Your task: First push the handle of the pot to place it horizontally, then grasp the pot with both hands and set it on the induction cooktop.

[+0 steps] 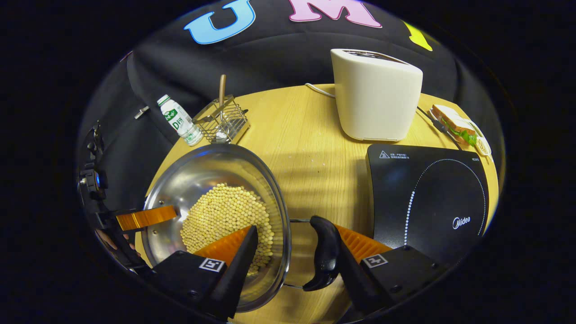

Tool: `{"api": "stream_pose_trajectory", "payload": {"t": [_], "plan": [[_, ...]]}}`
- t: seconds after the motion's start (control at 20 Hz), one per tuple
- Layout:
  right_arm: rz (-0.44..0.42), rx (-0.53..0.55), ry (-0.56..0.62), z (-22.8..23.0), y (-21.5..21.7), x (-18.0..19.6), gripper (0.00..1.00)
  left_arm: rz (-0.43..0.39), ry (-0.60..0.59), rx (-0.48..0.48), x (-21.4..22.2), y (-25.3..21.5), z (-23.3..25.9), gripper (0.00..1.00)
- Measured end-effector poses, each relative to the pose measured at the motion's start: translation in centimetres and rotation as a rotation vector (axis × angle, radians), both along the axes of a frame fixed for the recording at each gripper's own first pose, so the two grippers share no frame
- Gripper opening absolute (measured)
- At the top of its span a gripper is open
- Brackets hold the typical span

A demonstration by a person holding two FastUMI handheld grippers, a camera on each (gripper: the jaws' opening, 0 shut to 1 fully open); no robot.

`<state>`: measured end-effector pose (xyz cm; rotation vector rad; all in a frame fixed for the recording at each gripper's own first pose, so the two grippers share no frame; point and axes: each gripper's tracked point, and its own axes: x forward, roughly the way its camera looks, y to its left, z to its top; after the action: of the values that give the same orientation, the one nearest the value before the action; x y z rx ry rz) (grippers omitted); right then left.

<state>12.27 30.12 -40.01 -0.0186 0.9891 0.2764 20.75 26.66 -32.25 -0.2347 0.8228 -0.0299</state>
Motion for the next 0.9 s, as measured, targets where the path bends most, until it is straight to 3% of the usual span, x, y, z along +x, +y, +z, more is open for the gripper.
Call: {"api": "stream_pose_trajectory", "payload": {"t": [0.1, 0.25, 0.35, 0.6, 0.7, 0.9], "plan": [[0.001, -0.011, -0.005, -0.1, 0.1, 0.0, 0.91, 0.001, 0.009, -0.002, -0.2, 0.4, -0.4, 0.80], [-0.002, -0.065, -0.024, -0.5, -0.9, 0.3, 0.85, 0.023, -0.006, -0.054, -0.3, 0.7, -0.4, 0.63], [-0.006, -0.061, -0.010, -0.6, -0.9, 0.1, 0.68, 0.033, 0.010, -0.067, -0.6, 0.6, -0.9, 0.64], [0.007, -0.060, -0.001, -0.9, -0.9, -0.3, 0.67, 0.045, 0.011, -0.076, -1.2, 0.8, -0.8, 0.62], [0.004, -0.049, 0.006, -0.9, -0.8, -0.5, 0.60, 0.046, 0.013, -0.073, -1.6, 0.8, -0.9, 0.59], [-0.005, -0.039, 0.021, -0.5, -1.0, -1.7, 0.58, 0.049, 0.003, -0.047, -2.8, 1.0, -0.7, 0.58]]}}
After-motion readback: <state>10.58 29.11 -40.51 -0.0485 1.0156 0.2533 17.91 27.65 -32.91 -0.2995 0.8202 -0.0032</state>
